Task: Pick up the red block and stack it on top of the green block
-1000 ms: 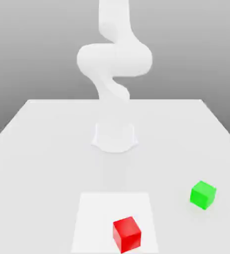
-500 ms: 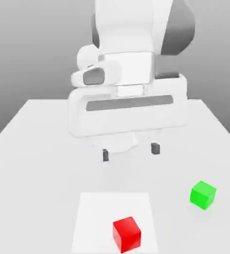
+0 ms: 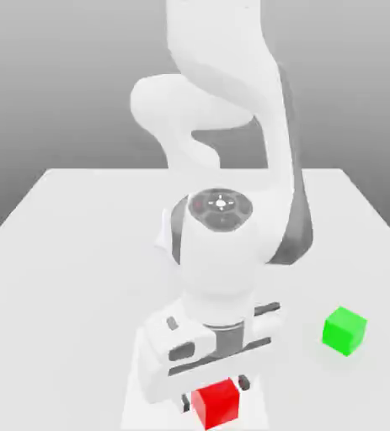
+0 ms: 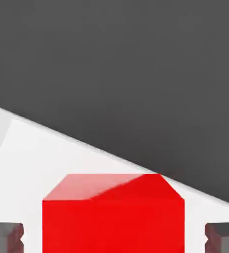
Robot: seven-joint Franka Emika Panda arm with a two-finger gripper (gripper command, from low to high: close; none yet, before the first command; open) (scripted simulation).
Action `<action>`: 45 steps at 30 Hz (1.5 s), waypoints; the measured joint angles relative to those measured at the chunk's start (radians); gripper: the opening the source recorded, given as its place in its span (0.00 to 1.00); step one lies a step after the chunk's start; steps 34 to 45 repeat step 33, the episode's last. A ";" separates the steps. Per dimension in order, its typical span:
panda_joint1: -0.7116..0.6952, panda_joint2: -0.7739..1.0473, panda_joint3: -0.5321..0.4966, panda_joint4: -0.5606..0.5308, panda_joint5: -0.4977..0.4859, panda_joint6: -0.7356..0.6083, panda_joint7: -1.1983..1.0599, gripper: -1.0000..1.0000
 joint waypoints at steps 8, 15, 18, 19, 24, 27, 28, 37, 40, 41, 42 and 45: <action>0.005 -0.123 -0.009 -0.019 -0.020 -0.104 0.014 0.00; 0.098 -0.263 0.113 -0.099 -0.059 -0.165 -0.168 0.00; 0.182 -0.311 0.172 -0.137 -0.059 -0.175 -0.282 0.00; 0.209 -0.327 0.188 -0.150 -0.056 -0.178 -0.322 0.00; 0.355 -0.401 0.244 -0.213 -0.035 -0.188 -0.523 0.00; 0.382 -0.333 0.234 -0.220 -0.068 -0.115 -0.530 0.00; 0.376 -0.299 0.224 -0.219 -0.085 -0.082 -0.520 0.00; 0.381 -0.229 0.205 -0.216 -0.125 -0.016 -0.493 1.00; 0.381 -0.229 0.205 -0.216 -0.125 -0.016 -0.493 1.00; 0.381 -0.229 0.205 -0.216 -0.125 -0.016 -0.493 1.00; 0.381 -0.229 0.205 -0.216 -0.125 -0.016 -0.493 1.00; 0.381 -0.229 0.205 -0.216 -0.125 -0.016 -0.493 1.00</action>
